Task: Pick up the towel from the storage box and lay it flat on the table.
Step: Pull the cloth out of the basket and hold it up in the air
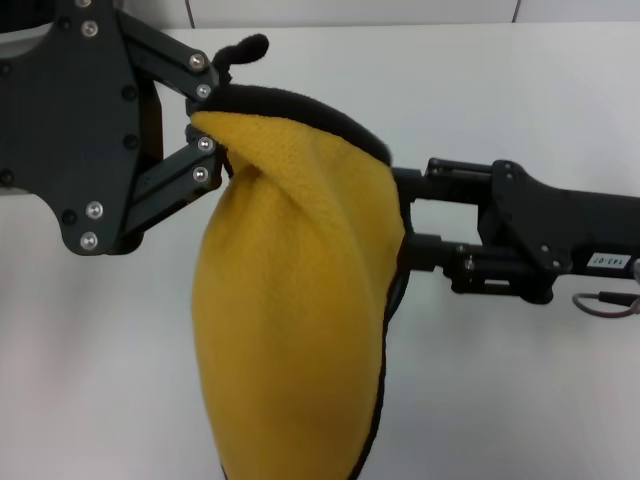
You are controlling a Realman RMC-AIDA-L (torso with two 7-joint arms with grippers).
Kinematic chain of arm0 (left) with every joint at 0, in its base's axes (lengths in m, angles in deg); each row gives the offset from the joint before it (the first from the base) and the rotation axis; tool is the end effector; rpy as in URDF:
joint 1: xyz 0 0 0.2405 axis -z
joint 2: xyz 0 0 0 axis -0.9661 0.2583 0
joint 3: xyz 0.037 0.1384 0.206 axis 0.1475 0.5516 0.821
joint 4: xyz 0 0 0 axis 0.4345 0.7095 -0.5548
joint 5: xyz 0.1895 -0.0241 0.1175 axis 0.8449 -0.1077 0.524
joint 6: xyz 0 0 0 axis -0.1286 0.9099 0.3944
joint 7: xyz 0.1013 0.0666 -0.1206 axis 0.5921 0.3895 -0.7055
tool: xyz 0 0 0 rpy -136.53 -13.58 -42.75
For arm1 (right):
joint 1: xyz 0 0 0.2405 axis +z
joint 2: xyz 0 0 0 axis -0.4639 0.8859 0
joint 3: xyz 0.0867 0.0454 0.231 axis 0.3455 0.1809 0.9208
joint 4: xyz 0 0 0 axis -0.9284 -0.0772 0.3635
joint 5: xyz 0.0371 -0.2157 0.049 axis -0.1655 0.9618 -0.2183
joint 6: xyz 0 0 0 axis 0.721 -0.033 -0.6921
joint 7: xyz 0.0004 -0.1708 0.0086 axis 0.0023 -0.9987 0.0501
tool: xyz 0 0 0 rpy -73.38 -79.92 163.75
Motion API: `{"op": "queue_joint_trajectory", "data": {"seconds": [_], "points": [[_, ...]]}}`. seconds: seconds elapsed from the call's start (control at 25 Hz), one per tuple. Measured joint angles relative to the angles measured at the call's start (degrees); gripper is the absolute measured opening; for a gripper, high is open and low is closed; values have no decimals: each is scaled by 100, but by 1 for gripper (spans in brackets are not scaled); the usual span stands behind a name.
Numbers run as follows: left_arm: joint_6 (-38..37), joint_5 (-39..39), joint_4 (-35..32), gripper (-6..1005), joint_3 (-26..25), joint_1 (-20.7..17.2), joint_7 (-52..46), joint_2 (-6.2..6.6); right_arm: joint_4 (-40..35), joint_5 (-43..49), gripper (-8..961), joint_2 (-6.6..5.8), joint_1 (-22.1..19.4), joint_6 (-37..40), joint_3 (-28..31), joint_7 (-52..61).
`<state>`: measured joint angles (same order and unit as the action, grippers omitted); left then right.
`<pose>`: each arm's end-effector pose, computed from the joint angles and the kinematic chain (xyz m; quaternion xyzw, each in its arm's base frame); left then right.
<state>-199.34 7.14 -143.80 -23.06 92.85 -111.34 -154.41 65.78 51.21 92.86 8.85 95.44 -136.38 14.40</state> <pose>-0.1111 0.2625 0.1040 -0.8813 0.2498 -0.3870 0.1060 0.1603 0.3034 -0.0283 0.8736 -0.0911 -0.4725 0.0722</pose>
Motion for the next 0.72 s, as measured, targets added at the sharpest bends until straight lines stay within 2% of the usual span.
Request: {"op": "queue_joint_trajectory", "data": {"seconds": [0.32, 0.72], "points": [[-22, -391, 228, 25, -1, 3, 60, 23, 97, -16, 601, 27, -3, -26, -121, -62], [-149, -432, 341, 26, -1, 12, 68, 22, 89, -17, 556, 36, 80, 107, -180, -87]]}}
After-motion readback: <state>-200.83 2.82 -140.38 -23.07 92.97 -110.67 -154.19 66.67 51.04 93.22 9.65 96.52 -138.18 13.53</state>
